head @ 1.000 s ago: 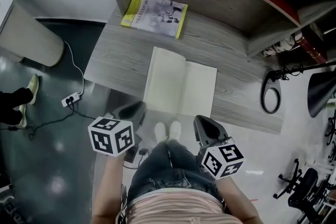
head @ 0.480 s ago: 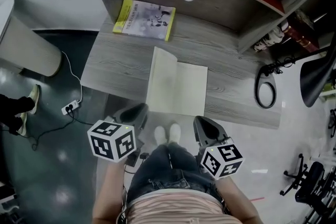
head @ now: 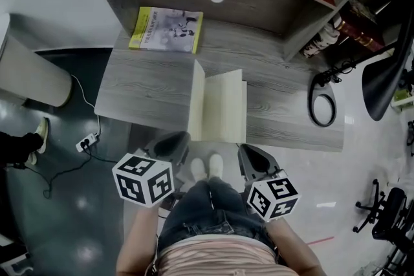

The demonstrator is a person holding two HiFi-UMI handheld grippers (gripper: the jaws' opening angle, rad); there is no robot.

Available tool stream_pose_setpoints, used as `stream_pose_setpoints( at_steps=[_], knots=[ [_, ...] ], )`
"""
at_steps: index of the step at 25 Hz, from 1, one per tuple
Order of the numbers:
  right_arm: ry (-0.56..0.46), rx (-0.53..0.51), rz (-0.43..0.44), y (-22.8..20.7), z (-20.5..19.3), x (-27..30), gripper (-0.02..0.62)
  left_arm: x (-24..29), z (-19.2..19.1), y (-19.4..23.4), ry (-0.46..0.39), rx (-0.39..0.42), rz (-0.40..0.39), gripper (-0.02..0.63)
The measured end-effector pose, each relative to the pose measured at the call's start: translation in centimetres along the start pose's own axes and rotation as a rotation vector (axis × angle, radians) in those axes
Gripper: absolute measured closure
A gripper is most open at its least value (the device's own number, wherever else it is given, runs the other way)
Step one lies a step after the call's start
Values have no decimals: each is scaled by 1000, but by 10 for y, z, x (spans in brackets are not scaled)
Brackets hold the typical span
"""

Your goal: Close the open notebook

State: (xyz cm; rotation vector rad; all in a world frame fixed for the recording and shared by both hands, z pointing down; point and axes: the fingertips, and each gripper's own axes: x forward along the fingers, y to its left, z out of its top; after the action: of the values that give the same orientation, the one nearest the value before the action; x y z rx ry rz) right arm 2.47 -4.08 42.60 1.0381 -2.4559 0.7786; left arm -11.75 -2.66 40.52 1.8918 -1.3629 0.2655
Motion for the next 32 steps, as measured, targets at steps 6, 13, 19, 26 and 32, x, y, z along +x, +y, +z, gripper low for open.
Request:
stream_pose_setpoints(
  at_steps=[6, 13, 19, 26, 32],
  knots=[
    [-6, 16, -26, -6, -4, -7, 586, 10, 0, -19, 18, 34, -49, 581],
    [-11, 32, -51, -13, -7, -13, 586, 24, -2, -39, 50, 77, -94, 581],
    [-8, 42, -77, -19, -11, -18, 586, 35, -5, -51, 82, 110, -125, 581],
    [-13, 61, -110, -29, -12, -23, 586, 54, -12, -67, 131, 147, -165, 581],
    [-18, 76, -134, -35, -11, -24, 586, 69, -20, -77, 179, 177, -198, 581]
  ],
)
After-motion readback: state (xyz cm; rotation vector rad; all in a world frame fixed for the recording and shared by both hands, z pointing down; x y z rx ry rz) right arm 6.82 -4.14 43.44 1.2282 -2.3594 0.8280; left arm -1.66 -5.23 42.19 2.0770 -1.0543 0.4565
